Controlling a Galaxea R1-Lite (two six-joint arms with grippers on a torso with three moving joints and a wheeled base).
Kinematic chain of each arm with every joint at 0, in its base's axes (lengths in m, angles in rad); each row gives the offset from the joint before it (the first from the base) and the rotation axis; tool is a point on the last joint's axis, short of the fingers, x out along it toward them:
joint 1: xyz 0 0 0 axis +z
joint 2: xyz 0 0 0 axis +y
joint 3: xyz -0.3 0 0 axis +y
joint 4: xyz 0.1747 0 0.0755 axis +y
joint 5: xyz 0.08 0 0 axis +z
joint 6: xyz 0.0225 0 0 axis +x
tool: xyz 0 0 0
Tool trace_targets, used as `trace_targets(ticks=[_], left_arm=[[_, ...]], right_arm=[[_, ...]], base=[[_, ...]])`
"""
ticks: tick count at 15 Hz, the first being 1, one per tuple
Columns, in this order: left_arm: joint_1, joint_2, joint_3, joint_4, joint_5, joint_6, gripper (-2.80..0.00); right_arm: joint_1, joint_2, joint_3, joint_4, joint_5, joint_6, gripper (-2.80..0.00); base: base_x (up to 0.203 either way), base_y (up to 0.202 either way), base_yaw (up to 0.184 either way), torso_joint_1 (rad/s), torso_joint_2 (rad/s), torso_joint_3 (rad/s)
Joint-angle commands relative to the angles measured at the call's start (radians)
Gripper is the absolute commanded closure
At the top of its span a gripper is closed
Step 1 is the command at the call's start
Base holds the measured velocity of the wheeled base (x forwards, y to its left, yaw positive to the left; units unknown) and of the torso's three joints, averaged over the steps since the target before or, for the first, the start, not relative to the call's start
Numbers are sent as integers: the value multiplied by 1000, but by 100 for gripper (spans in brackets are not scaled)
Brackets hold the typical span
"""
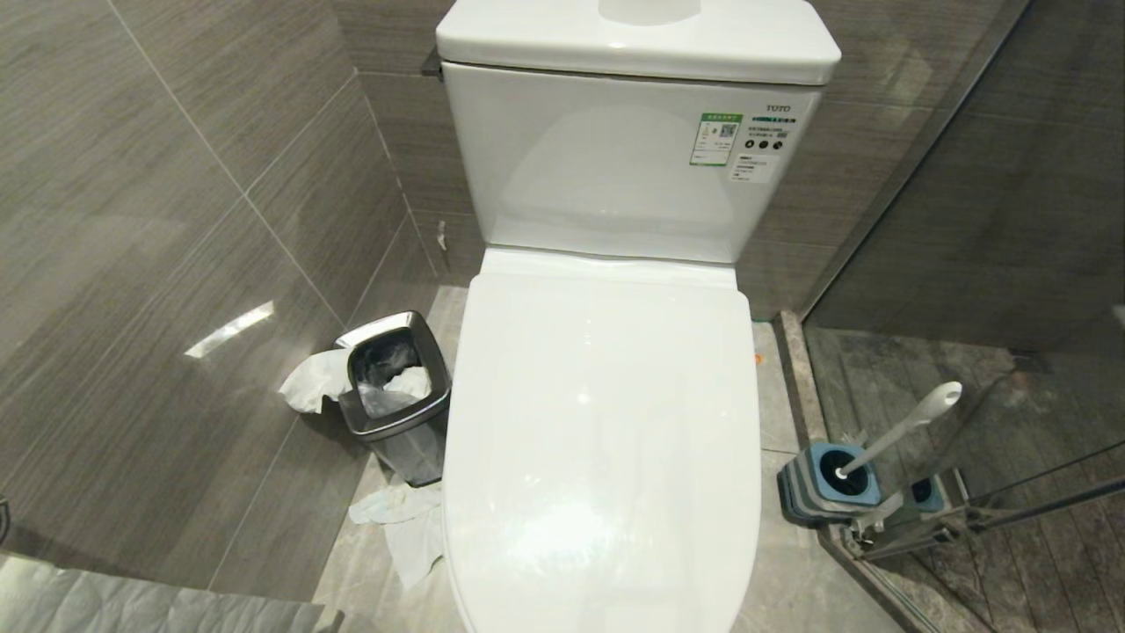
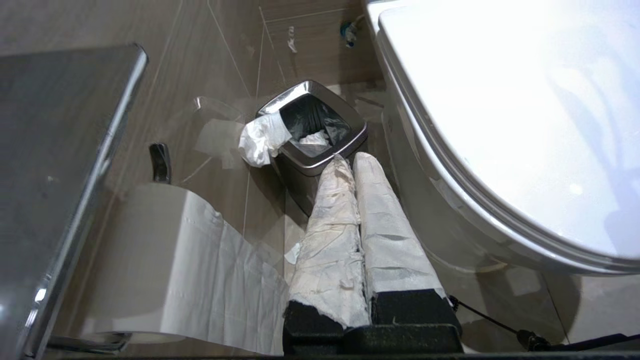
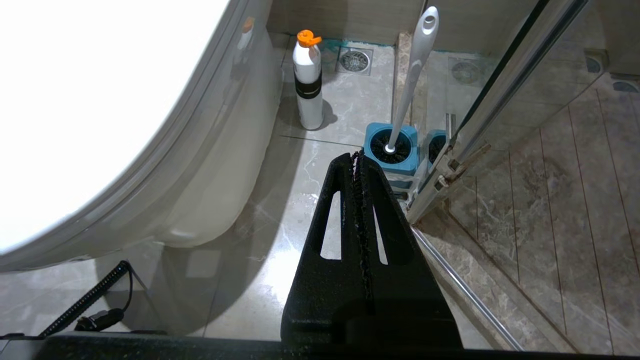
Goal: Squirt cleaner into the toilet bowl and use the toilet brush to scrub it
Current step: Use the left hand to lift the toilet lid slightly
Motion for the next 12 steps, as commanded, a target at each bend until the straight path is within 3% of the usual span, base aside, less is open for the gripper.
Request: trace_targets(ticks=[1, 12], left_arm=[[1, 91, -56, 8, 3, 1, 0], [5, 543, -310, 0, 0, 17, 0]], right_arm=[[0, 1, 0, 0, 0, 0, 0], [0, 1, 1, 0, 0, 0, 0]], base=[[0, 0, 0, 0, 0, 0], [0, 0, 0, 0, 0, 0]])
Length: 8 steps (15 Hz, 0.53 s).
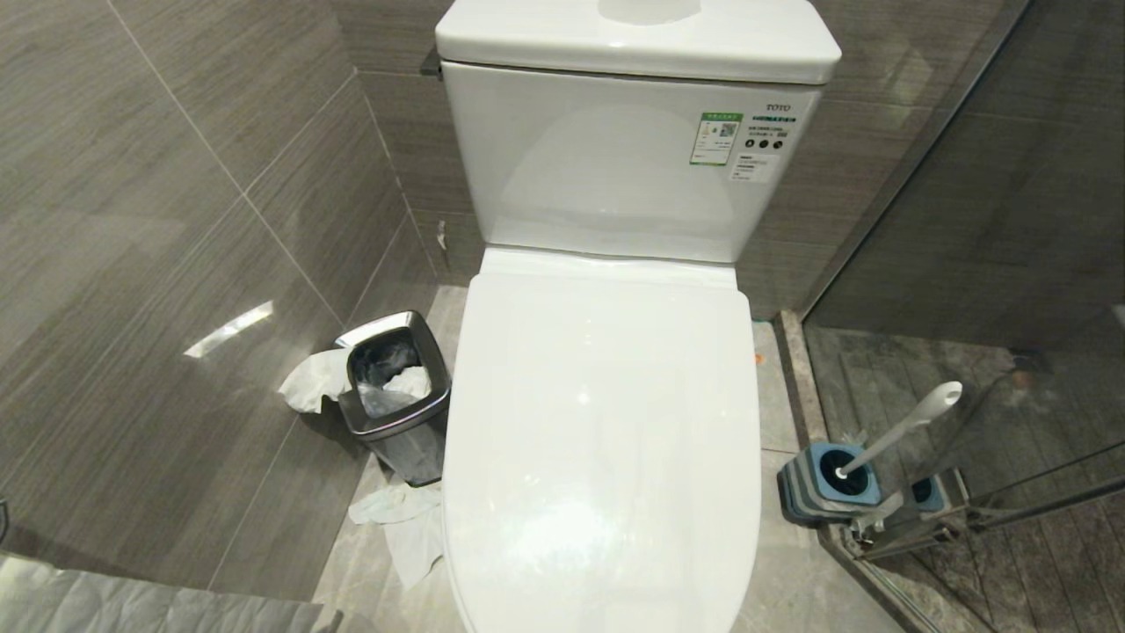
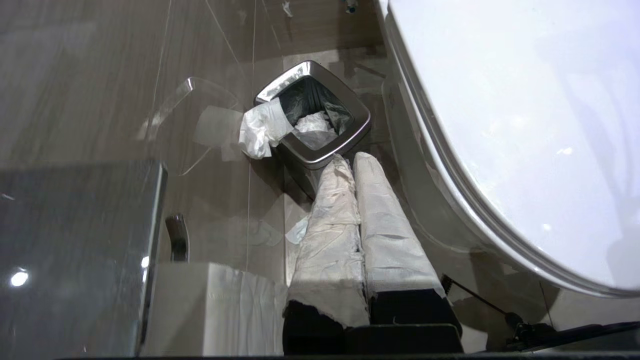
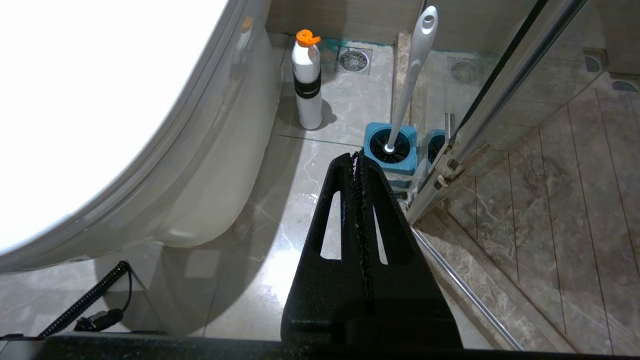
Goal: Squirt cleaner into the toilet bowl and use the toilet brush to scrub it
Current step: Use the left hand to lift the toilet lid slightly
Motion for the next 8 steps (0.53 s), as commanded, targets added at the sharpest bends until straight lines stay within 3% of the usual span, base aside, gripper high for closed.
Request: trace_targets(ticks=[1, 8], left_arm=[[0, 142, -66, 1, -2, 5, 0], [-3, 401, -155, -81, -2, 63, 0]], right_arm=[[0, 1, 1, 0, 0, 0, 0], [0, 1, 0, 0, 0, 0, 0]], base=[[0, 0, 0, 0, 0, 0], [0, 0, 0, 0, 0, 0]])
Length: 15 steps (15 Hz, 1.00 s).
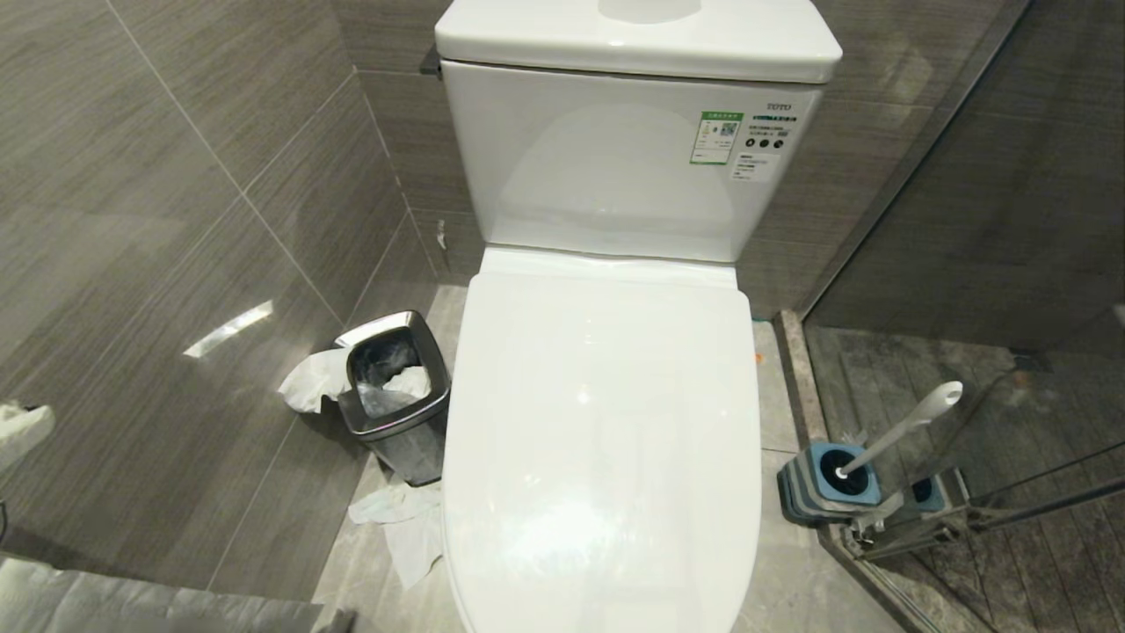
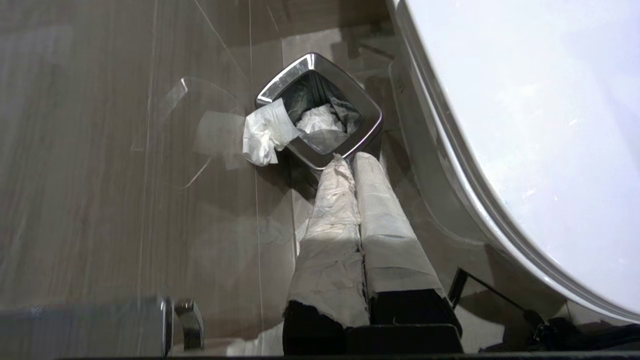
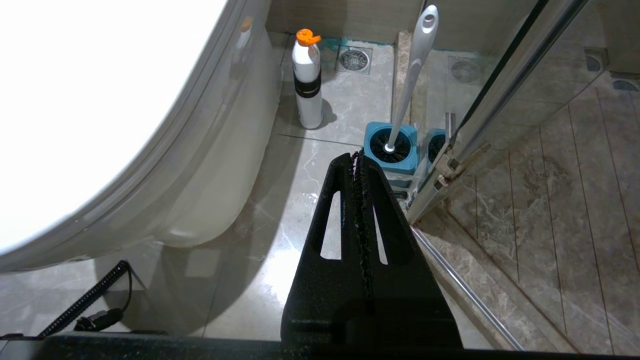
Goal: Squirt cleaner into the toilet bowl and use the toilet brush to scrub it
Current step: Use the left hand to lift the toilet lid slightly
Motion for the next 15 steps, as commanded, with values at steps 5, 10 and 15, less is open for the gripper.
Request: trace_targets(ticks=[5, 10, 15], left_arm=[[-41, 307, -89, -46, 2, 11, 0], [-52, 531, -147, -150, 1, 32, 0], [-88, 733, -160, -309, 5, 47, 0]], right_arm=[[0, 1, -1, 0, 0, 0, 0], [0, 1, -1, 0, 0, 0, 0], [0, 1, -1, 0, 0, 0, 0]], base=[[0, 0, 0, 0, 0, 0], [0, 0, 0, 0, 0, 0], [0, 0, 0, 0, 0, 0]])
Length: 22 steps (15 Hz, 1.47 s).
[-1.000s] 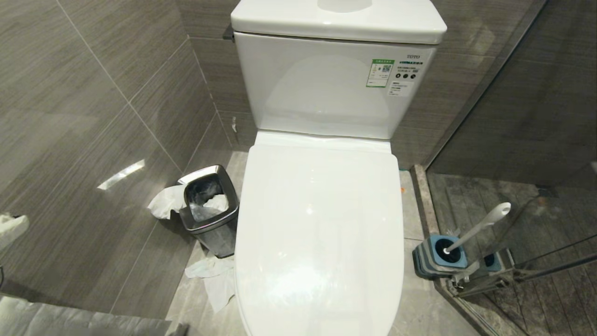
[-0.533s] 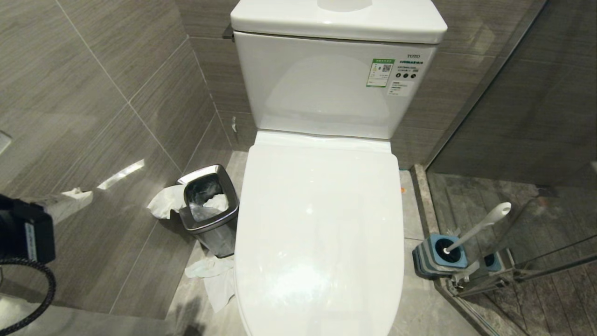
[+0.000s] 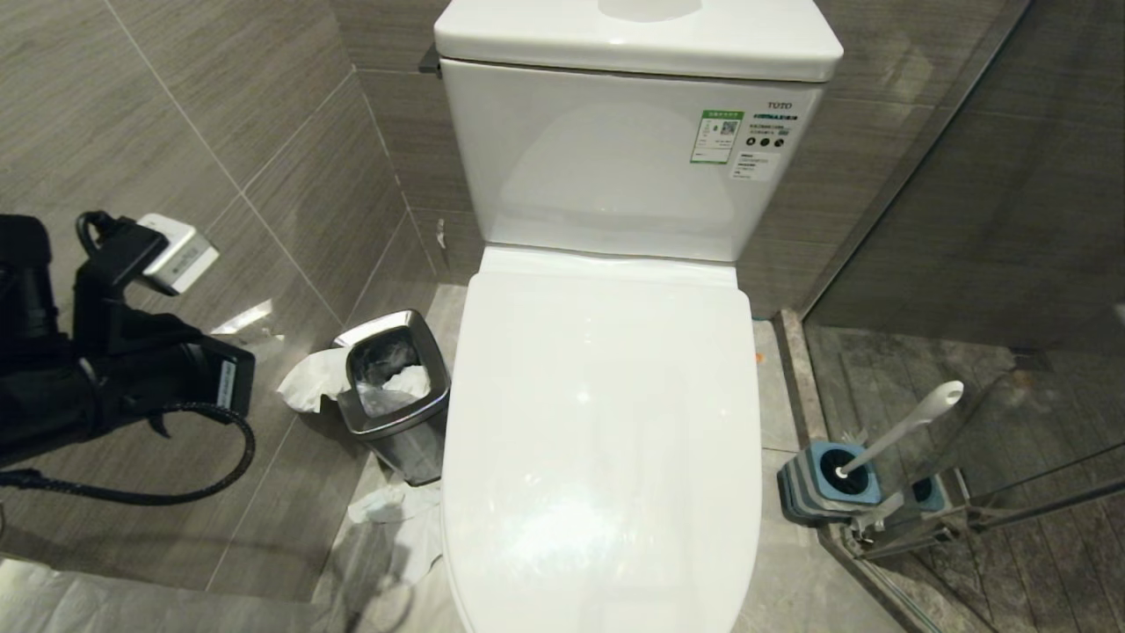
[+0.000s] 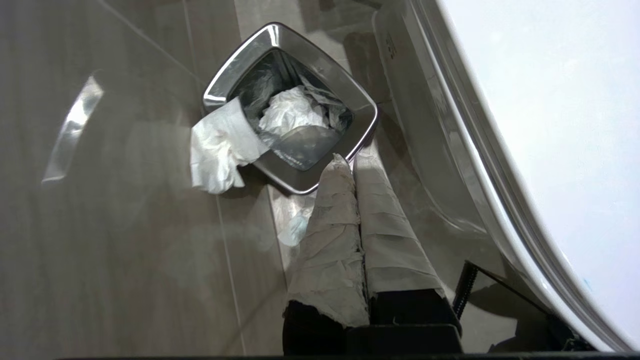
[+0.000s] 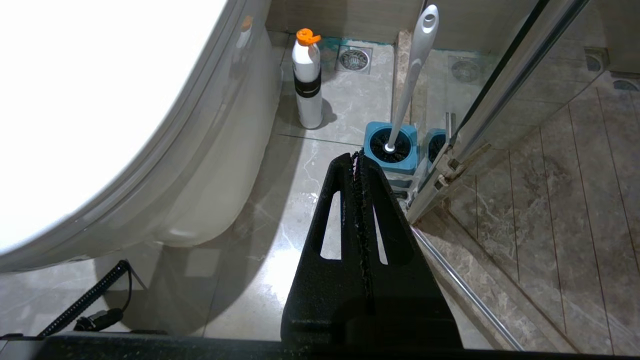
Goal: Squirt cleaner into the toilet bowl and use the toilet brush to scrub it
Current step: Use the left hand to lift the toilet lid slightly
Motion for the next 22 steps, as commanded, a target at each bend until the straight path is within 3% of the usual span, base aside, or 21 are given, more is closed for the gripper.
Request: trace_targets(ticks=[1, 5, 8, 11, 15, 17, 22], left_arm=[[-13, 138, -1, -69, -1, 1, 0], [-15, 261, -11, -156, -30, -7, 0], [-15, 326, -30, -166, -127, -37, 0], [-15, 346, -28, -161, -267, -222, 0], [-2, 351, 15, -163, -517, -534, 0], [22, 386, 62, -195, -610, -591, 0], [37, 564, 186, -574, -643, -616, 0]], right_arm=[[0, 1, 0, 0, 0, 0, 0], [0, 1, 0, 0, 0, 0, 0], [0, 1, 0, 0, 0, 0, 0], [0, 1, 0, 0, 0, 0, 0], [0, 1, 0, 0, 0, 0, 0], [0, 1, 1, 0, 0, 0, 0], [0, 1, 0, 0, 0, 0, 0]], base=[[0, 0, 0, 0, 0, 0], [0, 0, 0, 0, 0, 0], [0, 0, 0, 0, 0, 0], [0, 0, 0, 0, 0, 0], [0, 0, 0, 0, 0, 0], [0, 0, 0, 0, 0, 0], [0, 0, 0, 0, 0, 0]])
